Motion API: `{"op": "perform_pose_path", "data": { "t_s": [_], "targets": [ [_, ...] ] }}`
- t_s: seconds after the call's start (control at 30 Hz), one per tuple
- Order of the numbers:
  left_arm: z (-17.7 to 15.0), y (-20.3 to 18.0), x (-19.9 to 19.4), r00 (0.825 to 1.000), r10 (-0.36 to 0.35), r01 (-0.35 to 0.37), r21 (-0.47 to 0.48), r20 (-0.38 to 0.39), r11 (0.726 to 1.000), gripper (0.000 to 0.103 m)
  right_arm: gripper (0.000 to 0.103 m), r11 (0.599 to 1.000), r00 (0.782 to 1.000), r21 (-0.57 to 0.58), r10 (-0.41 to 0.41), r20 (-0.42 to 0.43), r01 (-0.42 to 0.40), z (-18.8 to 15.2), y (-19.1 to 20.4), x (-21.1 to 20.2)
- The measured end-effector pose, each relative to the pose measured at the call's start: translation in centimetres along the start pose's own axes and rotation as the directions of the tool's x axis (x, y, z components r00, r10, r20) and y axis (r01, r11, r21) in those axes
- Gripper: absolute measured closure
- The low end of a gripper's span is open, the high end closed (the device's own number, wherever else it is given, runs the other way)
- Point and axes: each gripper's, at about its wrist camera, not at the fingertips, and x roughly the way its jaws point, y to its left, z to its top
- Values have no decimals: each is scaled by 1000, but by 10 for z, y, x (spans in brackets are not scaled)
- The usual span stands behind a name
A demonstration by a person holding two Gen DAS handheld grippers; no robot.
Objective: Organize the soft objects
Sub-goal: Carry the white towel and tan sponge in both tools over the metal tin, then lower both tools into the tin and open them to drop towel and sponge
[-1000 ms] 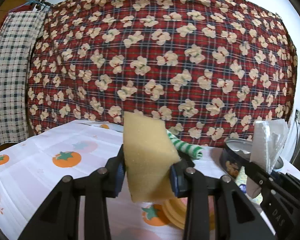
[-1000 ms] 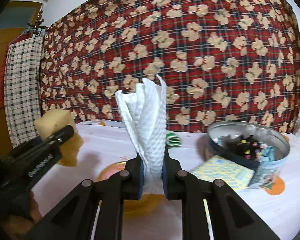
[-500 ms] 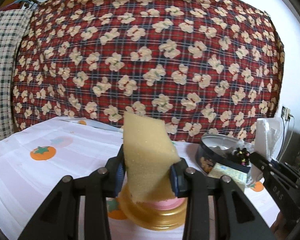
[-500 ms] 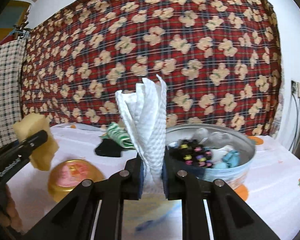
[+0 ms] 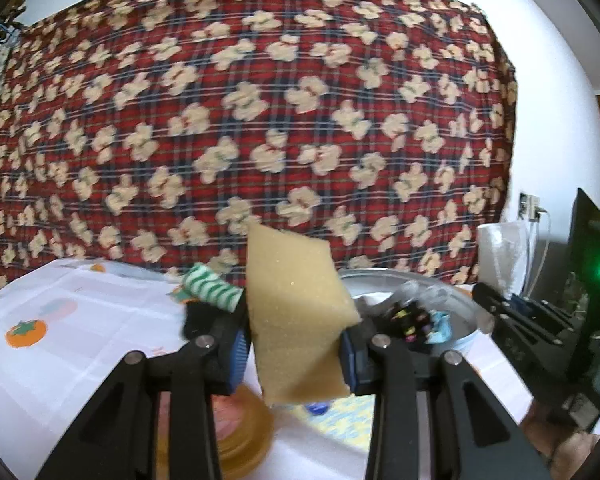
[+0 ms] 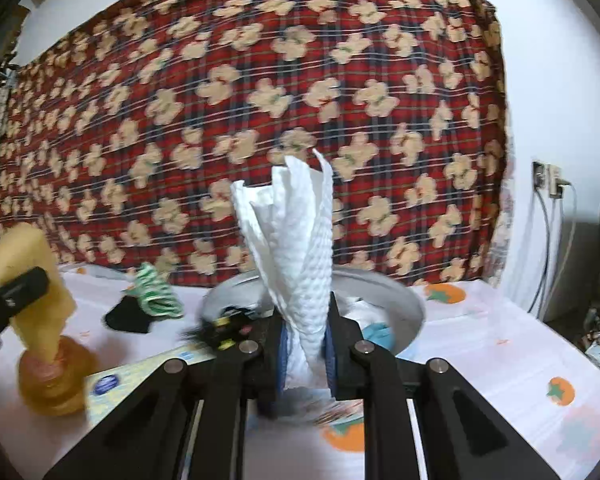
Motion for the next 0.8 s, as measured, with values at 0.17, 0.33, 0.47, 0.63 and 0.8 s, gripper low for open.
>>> {"op": "perform_pose_path", "data": {
  "t_s": [0.17, 0.33, 0.47, 0.63, 0.8],
  "targets": [
    [8, -22, 12, 999, -47, 47, 13, 1, 999, 67, 87, 998, 998, 15, -56, -6, 57, 5, -23, 19],
    [20, -43, 30, 996, -92, 93, 25, -4, 995, 67, 87, 994, 994, 10, -110, -9, 110, 9, -42, 39],
    [28, -60, 47, 992, -127, 127, 21, -11, 992, 67, 87, 989, 989, 7, -145, -11, 146, 13, -56, 58],
    [35, -86, 77, 983, -176, 177, 23, -47, 984, 67, 87, 988, 987, -17, -153, -39, 153, 13, -65, 83],
    [35, -110, 114, 969, -213, 215, 2, -128, 977, 67, 87, 996, 988, 14, -85, -133, 87, 9, -76, 112]
  ]
}}
